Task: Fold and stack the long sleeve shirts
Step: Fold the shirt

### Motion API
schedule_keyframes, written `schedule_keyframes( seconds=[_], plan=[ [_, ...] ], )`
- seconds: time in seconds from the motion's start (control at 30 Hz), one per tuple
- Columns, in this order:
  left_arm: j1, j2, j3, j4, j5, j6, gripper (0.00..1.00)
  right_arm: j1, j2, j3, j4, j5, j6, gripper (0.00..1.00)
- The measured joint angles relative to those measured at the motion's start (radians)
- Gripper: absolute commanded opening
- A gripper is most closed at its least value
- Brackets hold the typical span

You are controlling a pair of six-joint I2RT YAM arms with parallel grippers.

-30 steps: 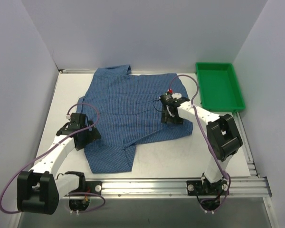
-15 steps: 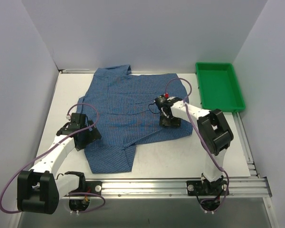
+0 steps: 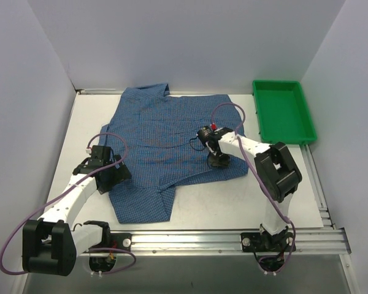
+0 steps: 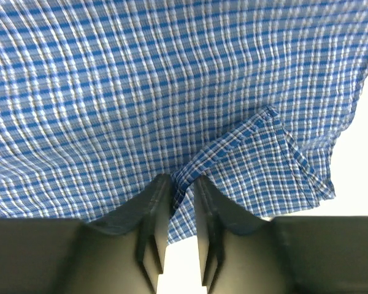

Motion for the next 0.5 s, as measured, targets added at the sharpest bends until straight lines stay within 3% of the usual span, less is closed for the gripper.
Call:
schedule_keyframes(
  seconds=[0.2, 0.5],
  plan=[
    [0.000, -0.002, 0.000, 0.000, 0.002, 0.000, 0.97, 0.011, -0.025, -0.039, -0.010, 0.004, 0.021, 0.03],
    [0.000, -0.005, -0.007, 0.001, 0.001, -0.001, 0.97, 0.092, -0.195, -0.176, -0.029, 0.006, 0.090, 0.01]
  ],
)
